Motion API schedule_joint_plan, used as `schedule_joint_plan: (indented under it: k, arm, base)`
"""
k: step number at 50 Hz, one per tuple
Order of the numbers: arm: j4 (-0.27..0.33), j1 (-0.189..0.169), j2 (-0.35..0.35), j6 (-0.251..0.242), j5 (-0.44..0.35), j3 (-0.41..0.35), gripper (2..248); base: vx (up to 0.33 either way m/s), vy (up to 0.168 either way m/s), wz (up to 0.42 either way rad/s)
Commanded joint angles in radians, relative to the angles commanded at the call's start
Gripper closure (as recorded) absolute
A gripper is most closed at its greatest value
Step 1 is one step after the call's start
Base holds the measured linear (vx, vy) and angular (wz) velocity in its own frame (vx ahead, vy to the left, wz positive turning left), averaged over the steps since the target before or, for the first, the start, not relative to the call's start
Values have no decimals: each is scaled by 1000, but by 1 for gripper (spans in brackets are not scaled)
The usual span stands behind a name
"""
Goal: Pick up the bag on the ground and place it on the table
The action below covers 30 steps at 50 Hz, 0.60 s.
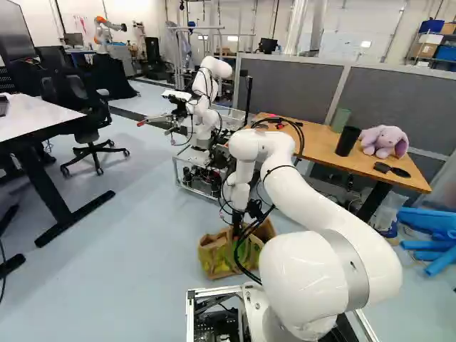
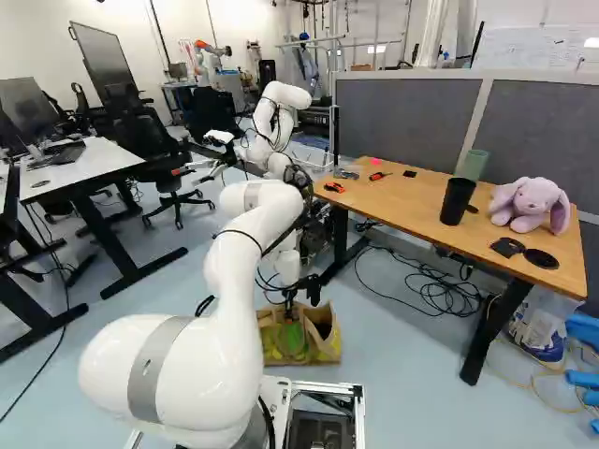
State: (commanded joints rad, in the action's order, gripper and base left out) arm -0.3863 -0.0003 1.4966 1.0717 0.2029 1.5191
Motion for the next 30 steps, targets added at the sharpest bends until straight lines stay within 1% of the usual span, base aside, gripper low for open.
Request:
schedule_joint_plan:
  k: [30]
  arm:
    - [0,0,-116,0,0,-107,228]
  base:
    - [0,0,0]
